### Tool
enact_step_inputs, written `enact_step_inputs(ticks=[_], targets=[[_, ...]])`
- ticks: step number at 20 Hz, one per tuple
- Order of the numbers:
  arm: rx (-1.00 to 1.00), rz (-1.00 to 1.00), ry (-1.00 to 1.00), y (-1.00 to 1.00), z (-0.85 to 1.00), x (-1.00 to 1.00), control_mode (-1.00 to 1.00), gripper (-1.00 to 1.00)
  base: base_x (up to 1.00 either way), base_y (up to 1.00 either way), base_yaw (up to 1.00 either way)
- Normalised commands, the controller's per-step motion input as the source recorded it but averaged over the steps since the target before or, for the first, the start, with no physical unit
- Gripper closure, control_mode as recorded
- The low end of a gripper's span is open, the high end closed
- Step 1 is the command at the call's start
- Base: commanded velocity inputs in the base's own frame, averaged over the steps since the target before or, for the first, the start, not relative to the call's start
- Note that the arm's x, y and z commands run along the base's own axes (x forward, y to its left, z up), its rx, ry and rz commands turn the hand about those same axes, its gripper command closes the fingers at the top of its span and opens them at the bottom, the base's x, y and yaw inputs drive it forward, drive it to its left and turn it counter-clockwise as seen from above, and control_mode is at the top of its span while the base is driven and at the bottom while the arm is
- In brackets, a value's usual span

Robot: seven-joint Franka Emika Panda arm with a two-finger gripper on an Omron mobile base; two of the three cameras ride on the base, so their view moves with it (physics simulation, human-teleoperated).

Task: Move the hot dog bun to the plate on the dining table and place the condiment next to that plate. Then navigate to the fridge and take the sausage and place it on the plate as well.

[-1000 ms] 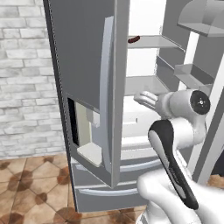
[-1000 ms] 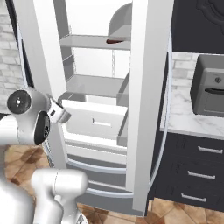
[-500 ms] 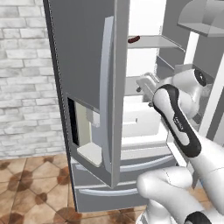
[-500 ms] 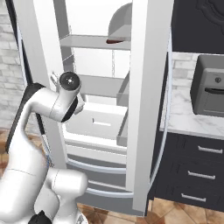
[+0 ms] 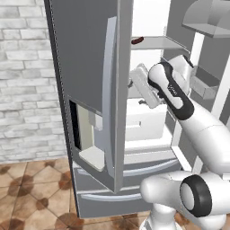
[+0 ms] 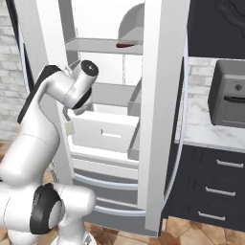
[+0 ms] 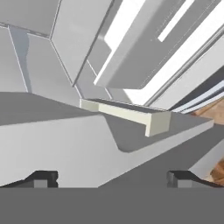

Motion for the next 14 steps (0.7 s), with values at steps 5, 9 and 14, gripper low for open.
enact_step_inputs(ticks=[5,9,14], targets=[[0.08,0.07,0.21,0.46,0.0,0.11,-1.0,-1.0,0.0,0.0,0.0],[0.03,0.06,0.12,0.52,0.0,-0.08,-1.0,-1.0,0.0,0.0,0.0],[0.02,0.08,0.04,0.59,0.0,-0.4,-1.0,-1.0,0.0,0.0,0.0]])
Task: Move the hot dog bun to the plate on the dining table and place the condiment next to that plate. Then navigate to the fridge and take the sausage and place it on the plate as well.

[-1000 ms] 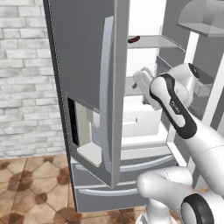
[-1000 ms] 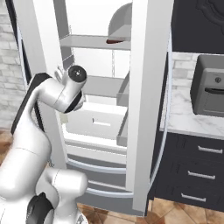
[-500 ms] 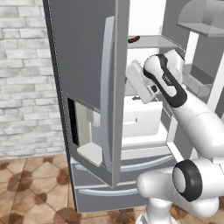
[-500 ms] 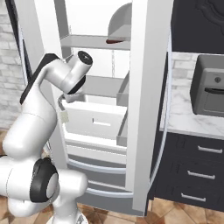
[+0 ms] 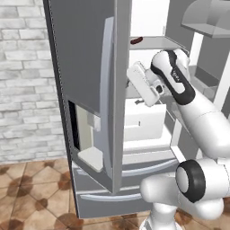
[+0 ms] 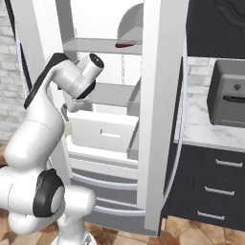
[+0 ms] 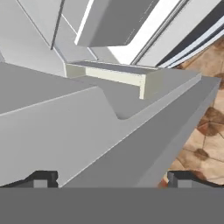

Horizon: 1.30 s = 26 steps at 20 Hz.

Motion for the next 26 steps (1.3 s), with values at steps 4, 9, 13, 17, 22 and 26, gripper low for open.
enact_step_inputs(ticks=[4,9,13,17,22,26], targets=[[0.02,0.06,0.04,0.63,0.0,-0.4,-1.0,-1.0,0.0,0.0,0.0],[0.02,0.02,0.07,0.63,0.07,-0.23,-1.0,-1.0,0.0,0.0,0.0],[0.01,0.0,0.12,0.61,0.19,-0.05,-1.0,-1.0,0.0,0.0,0.0],[0.0,0.0,0.14,0.69,0.18,-0.09,-1.0,-1.0,0.0,0.0,0.0],[0.0,0.02,0.16,0.73,0.11,-0.08,-1.0,-1.0,0.0,0.0,0.0],[0.0,0.04,0.16,0.79,0.01,-0.07,-1.0,-1.0,0.0,0.0,0.0]])
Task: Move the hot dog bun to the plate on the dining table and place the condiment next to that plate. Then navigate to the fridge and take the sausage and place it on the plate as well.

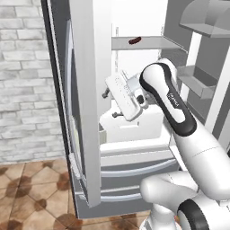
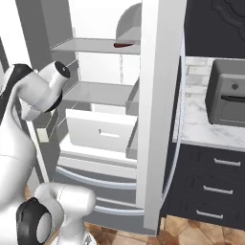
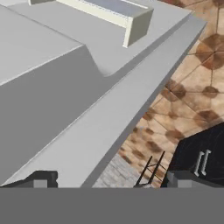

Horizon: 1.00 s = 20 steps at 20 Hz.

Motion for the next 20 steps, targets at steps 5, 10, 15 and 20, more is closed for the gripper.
enact_step_inputs(ticks=[5,10,15,20], targets=[[0.0,0.04,0.17,0.83,0.0,-0.01,-1.0,-1.0,0.0,0.0,0.0],[0.0,0.05,0.18,0.84,0.0,0.0,-1.0,-1.0,0.0,0.0,0.0],[0.0,0.04,0.17,0.8,0.0,0.0,-1.0,-1.0,0.0,0.0,0.0],[0.0,0.05,-0.03,0.13,0.0,-0.31,-1.0,-1.0,0.0,0.0,0.0]])
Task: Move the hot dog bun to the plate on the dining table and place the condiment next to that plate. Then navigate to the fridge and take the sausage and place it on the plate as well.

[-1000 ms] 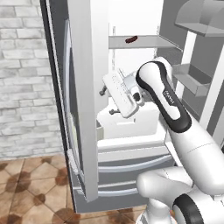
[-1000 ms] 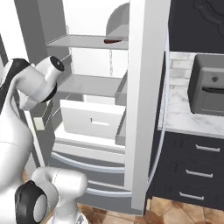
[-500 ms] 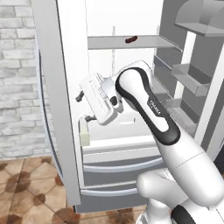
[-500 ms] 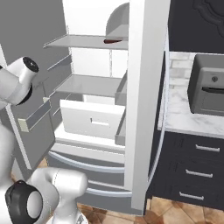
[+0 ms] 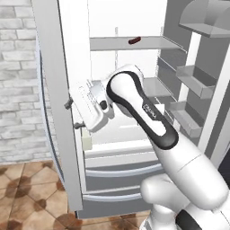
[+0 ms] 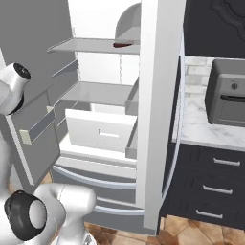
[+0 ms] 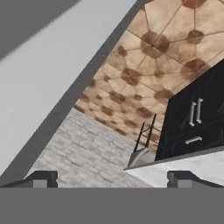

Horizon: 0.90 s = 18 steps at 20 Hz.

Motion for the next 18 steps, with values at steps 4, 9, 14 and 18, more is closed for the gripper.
enact_step_inputs(ticks=[4,9,14,18], targets=[[0.0,0.0,-0.31,-0.66,0.04,-0.8,-1.0,-1.0,0.0,0.0,0.0],[-0.04,0.0,-0.26,-0.79,0.07,-0.71,-1.0,-1.0,0.0,0.0,0.0],[-0.3,0.01,-0.35,-0.8,0.15,-0.22,-1.0,-1.0,0.0,0.0,0.0],[-0.36,0.15,-0.34,-0.85,0.12,0.0,-1.0,-1.0,0.0,0.0,0.0]])
